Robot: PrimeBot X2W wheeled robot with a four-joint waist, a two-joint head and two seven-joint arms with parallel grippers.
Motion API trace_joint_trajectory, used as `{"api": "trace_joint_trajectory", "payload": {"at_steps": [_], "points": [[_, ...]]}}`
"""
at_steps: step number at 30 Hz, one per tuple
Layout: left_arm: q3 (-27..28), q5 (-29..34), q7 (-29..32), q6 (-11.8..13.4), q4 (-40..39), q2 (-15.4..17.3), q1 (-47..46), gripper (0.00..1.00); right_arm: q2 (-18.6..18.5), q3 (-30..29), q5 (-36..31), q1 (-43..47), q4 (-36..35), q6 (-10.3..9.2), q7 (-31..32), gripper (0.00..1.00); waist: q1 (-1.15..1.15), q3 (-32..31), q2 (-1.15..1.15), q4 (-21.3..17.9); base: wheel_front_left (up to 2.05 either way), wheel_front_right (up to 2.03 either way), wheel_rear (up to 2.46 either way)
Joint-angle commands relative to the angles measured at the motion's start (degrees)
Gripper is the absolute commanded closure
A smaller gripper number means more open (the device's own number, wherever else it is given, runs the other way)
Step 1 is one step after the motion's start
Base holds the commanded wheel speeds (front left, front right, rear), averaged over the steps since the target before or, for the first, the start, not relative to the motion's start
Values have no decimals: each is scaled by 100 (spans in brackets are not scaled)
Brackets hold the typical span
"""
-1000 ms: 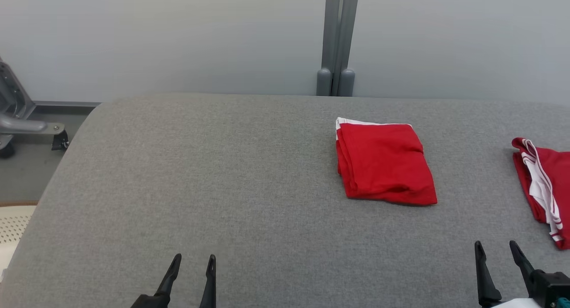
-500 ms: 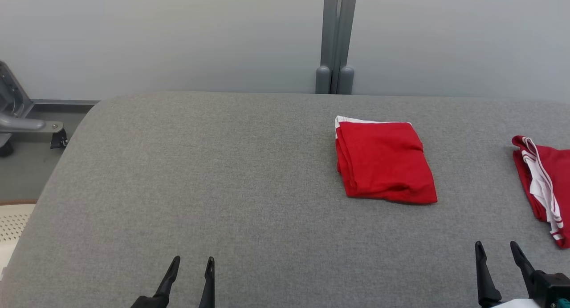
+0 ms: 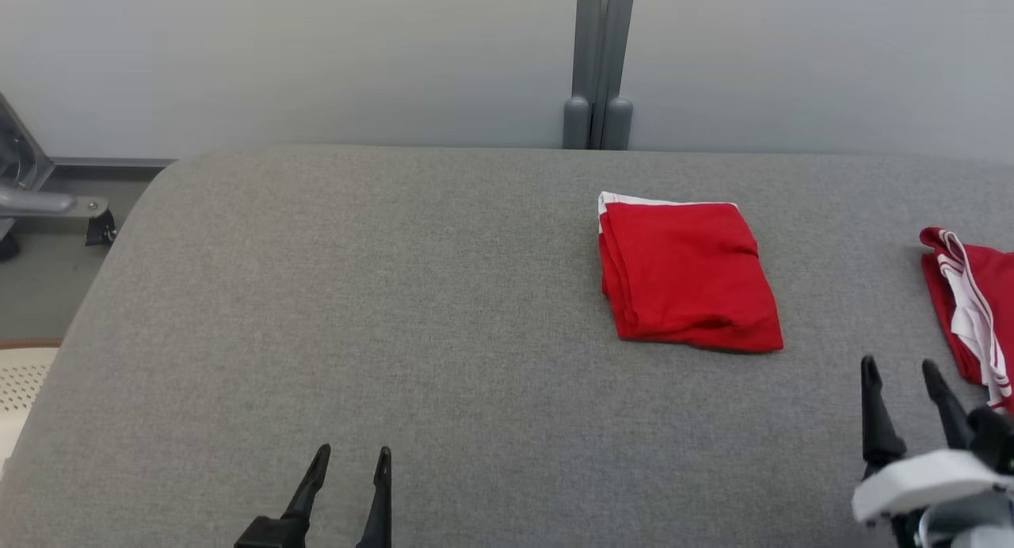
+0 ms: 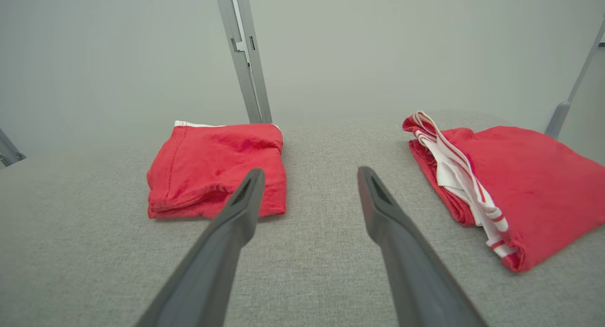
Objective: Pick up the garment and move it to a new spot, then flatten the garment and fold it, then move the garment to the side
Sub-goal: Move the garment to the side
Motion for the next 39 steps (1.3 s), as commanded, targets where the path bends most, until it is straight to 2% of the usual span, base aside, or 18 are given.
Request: {"api": "trace_joint_trajectory", "payload": {"at_steps": [1,4,8,13,21,29,30,31,34,39], "points": [[-48,-44,-17,-29,2,10,-158,0,-135,14,143,-324,6,-6,183,0,0,199,0,32,0,0,0],[-181,-92,-17,-48,-46,10,-411,0,-414,77,376,-1134,51,-5,901,0,0,625,0,126,0,0,0],[-333,-145,-17,-54,17,10,-700,0,-553,154,797,-2161,330,-4,1879,0,0,1070,0,302,0,0,0],[-537,-213,-17,-73,80,10,-1012,0,-642,60,700,-3134,1178,-6,2692,0,0,1488,0,604,0,0,0],[-683,-306,-17,11,139,10,-1156,0,-623,-499,140,-3737,2599,-6,2722,0,0,1643,0,997,0,0,0],[-704,-278,-17,-1,163,10,-1148,0,-499,-555,137,-3906,3474,-6,2547,0,0,1677,0,950,0,0,0],[-723,-278,-17,0,164,10,-1177,0,-511,-534,157,-3917,3534,-6,2529,4,0,1685,0,931,0,0,0],[-732,-292,-17,12,153,10,-1214,0,-528,-490,200,-3952,3573,-6,2456,99,0,1691,0,895,0,0,0],[-710,-335,-17,71,110,10,-1240,0,-541,-377,379,-4113,3589,-6,2284,100,0,1692,0,738,0,0,0],[-588,-271,-17,79,123,11,-1078,0,-689,40,734,-4270,3337,-7,2079,100,0,1608,0,122,0,0,0]]}}
